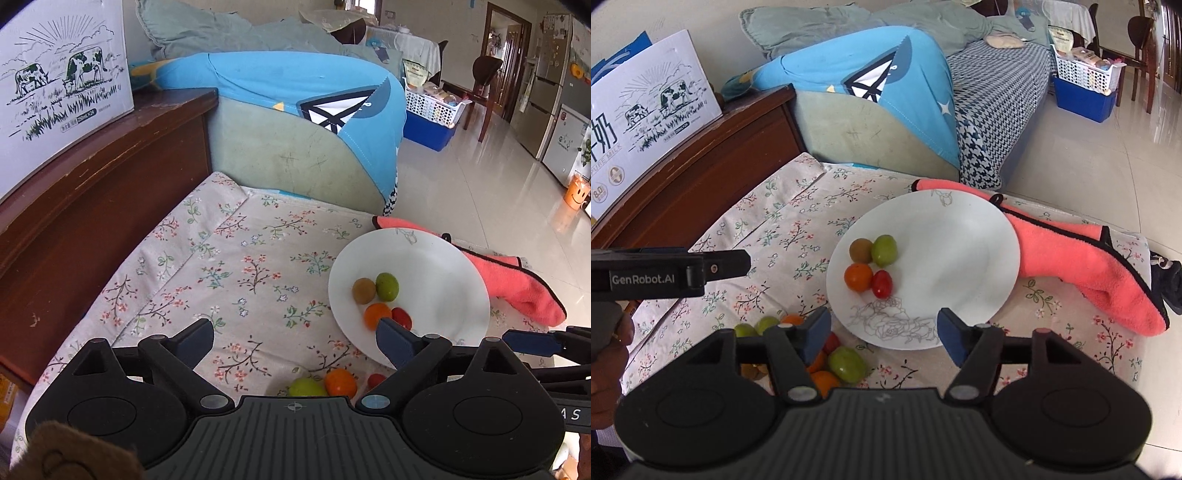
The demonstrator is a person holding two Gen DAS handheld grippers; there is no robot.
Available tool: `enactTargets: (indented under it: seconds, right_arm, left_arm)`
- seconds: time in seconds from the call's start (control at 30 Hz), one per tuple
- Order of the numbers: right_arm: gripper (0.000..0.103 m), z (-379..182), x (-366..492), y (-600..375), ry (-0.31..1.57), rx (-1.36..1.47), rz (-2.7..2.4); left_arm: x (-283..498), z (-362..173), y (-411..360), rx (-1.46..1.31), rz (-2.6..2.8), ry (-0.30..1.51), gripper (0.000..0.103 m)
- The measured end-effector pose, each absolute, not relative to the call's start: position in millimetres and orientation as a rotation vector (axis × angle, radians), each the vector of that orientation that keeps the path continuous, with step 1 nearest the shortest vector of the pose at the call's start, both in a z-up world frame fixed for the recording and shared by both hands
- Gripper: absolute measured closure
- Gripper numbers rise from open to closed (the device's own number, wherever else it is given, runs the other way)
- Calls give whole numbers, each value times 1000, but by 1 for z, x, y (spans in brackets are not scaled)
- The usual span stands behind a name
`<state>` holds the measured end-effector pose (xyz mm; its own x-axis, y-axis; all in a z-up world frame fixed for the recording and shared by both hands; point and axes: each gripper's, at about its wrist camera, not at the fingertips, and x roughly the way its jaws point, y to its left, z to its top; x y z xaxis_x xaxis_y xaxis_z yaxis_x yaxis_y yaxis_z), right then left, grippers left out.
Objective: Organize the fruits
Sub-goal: 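Move both open tools back over the fruit pile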
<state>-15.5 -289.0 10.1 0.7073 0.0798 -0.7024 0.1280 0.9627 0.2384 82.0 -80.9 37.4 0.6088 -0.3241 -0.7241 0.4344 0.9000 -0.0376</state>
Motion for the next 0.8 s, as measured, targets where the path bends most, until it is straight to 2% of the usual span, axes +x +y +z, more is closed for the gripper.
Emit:
enactTargets:
  seconds: [0.5, 0.67, 0.8]
  right_arm:
    - [40, -3, -42, -266, 832, 213, 57]
    - [50, -14, -44, -256, 867, 183, 98]
    - [51, -20, -42, -249, 884, 160, 125]
  left_arm:
    - [57, 18, -46, 227, -479, 829, 7]
    - [47, 5, -45, 285, -512, 848, 7]
    - [39, -4, -48, 336, -553, 848, 8]
